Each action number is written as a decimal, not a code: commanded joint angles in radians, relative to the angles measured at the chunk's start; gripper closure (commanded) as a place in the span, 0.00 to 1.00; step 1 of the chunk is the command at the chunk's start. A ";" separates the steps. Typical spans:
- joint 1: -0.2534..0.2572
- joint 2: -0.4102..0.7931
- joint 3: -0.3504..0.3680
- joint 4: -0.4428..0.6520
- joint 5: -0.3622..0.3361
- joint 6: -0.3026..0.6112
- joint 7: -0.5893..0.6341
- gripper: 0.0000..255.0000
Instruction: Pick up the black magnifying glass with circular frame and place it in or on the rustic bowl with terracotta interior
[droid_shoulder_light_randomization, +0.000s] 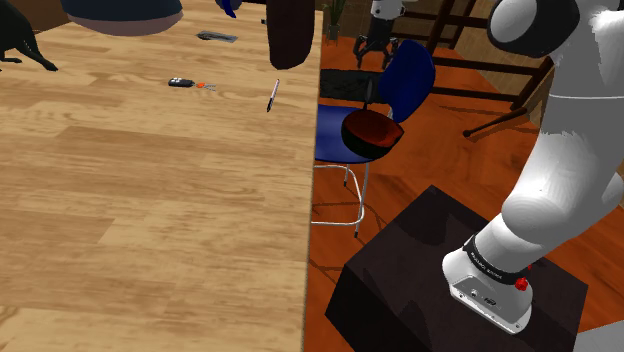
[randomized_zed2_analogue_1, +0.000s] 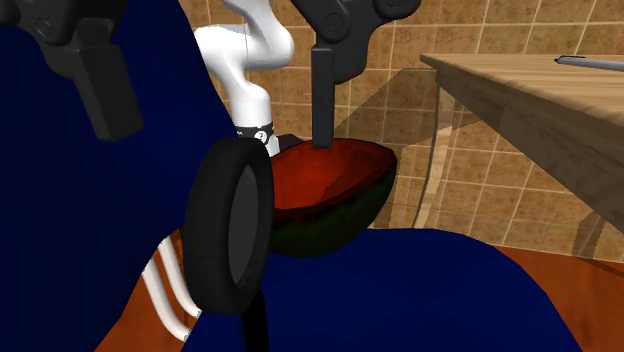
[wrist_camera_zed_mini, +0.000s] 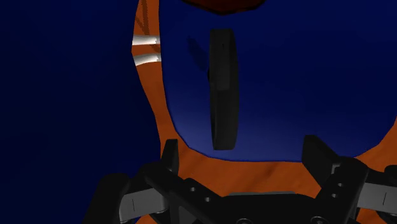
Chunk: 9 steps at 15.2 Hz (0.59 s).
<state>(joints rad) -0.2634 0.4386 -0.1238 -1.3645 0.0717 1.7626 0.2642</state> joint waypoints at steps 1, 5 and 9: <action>-0.006 0.012 -0.005 -0.013 -0.001 0.018 0.003 0.00; -0.005 0.014 -0.004 -0.063 0.000 0.071 0.002 0.00; -0.005 0.016 -0.003 -0.081 0.000 0.091 0.001 0.00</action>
<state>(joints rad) -0.2626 0.4478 -0.1220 -1.4392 0.0738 1.8512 0.2665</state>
